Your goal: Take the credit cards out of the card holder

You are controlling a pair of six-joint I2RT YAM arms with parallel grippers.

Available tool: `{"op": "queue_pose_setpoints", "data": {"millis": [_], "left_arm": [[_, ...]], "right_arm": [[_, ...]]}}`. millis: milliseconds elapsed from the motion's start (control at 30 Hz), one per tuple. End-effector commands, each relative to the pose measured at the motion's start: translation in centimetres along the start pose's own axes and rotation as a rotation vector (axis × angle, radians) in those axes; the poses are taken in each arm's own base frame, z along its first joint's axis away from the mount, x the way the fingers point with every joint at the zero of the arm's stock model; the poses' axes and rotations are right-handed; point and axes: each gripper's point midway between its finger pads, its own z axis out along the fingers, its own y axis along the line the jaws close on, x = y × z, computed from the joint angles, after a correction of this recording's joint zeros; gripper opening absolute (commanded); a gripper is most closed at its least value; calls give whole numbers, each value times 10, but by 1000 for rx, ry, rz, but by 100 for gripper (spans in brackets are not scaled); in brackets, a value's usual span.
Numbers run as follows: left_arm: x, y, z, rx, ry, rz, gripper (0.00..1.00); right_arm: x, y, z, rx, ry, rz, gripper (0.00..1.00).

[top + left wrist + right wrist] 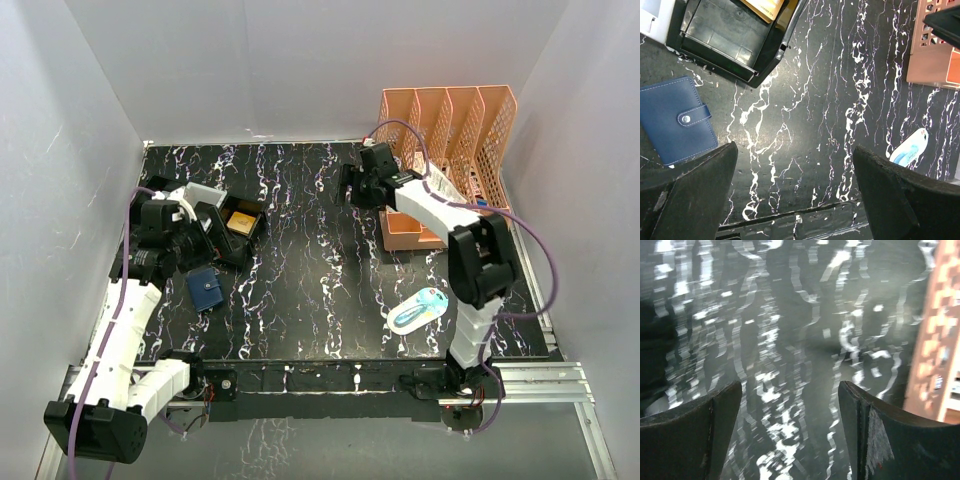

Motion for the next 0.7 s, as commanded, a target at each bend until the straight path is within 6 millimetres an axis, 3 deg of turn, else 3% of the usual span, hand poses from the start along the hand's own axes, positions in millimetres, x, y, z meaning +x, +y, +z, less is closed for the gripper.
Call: {"op": "queue_pose_setpoints", "data": {"millis": [0, 167, 300, 533, 667], "left_arm": [[-8, -2, -18, -9, -42, 16, 99], [-7, 1, -16, -19, -43, 18, 99], [-2, 3, -6, -23, 3, 17, 99], [-2, -16, 29, 95, 97, 17, 99], [-12, -23, 58, 142, 131, 42, 99]], "right_arm": [[-33, -59, 14, 291, -65, -38, 78], [-44, -88, 18, 422, -85, -84, 82], [-45, -94, 13, 440, -83, -82, 83], [-35, -32, 0, 115, -40, -42, 83], [-20, -8, -14, -17, 3, 0, 83]]}}
